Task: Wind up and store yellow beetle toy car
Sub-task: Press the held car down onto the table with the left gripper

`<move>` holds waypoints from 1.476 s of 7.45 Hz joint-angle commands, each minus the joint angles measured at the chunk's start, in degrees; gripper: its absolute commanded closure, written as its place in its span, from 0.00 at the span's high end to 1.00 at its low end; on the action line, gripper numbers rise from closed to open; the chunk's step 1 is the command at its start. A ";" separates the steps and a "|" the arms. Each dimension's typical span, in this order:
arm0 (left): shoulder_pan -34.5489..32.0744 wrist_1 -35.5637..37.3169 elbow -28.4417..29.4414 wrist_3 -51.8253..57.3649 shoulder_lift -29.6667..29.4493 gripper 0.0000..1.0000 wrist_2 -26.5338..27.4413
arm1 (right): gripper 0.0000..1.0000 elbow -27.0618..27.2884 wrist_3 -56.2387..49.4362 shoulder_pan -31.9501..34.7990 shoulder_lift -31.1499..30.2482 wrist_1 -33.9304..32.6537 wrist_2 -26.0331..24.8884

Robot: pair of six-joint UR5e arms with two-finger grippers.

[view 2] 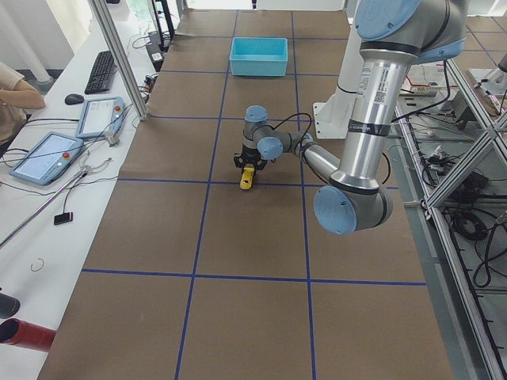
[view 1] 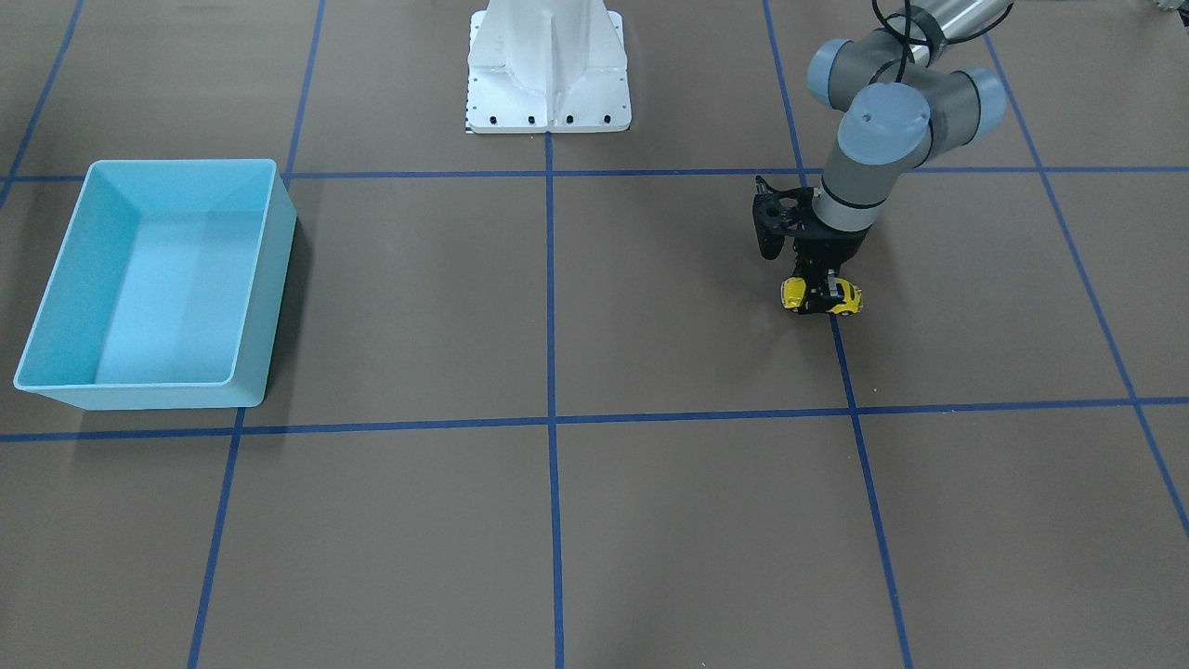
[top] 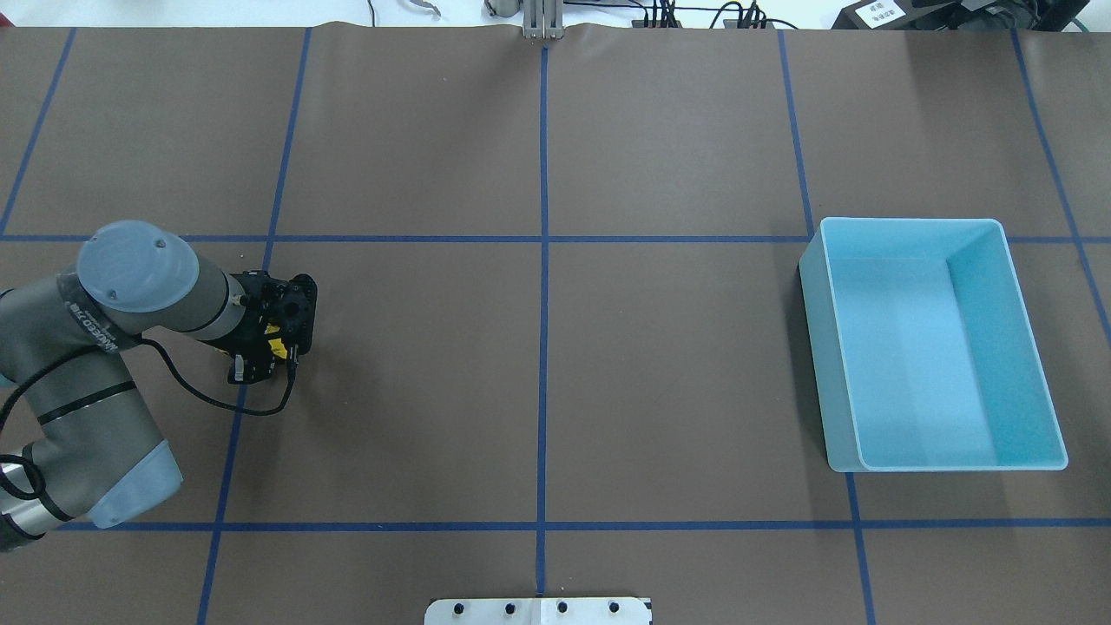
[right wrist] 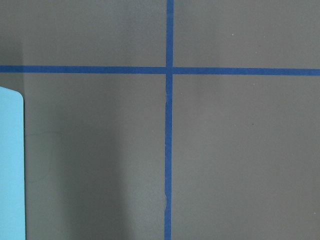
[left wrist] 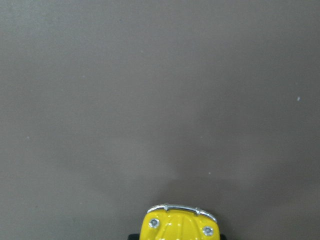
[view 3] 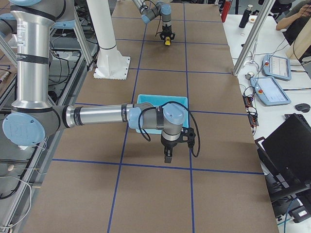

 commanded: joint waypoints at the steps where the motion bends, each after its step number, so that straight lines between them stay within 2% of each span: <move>1: -1.49 0.21 -1.98 -3.19 0.52 0.26 -2.61 | 1.00 -0.02 0.00 -0.01 0.00 0.01 -0.17; 3: -1.50 -1.45 -3.13 -7.66 0.26 0.24 -3.05 | 1.00 -0.10 0.00 -0.01 0.00 -0.08 -0.17; 6: -0.97 -9.09 -1.91 -11.19 0.17 0.25 -5.60 | 1.00 -0.11 0.00 -0.27 0.00 -0.08 -0.17; 9: -0.80 -17.87 1.86 -15.24 0.52 0.25 -6.22 | 1.00 -0.10 0.00 -0.27 0.00 -0.08 -0.17; 11: -0.80 -17.81 2.84 -15.59 0.52 0.25 -8.59 | 1.00 -0.11 0.00 -0.36 0.00 0.01 -0.08</move>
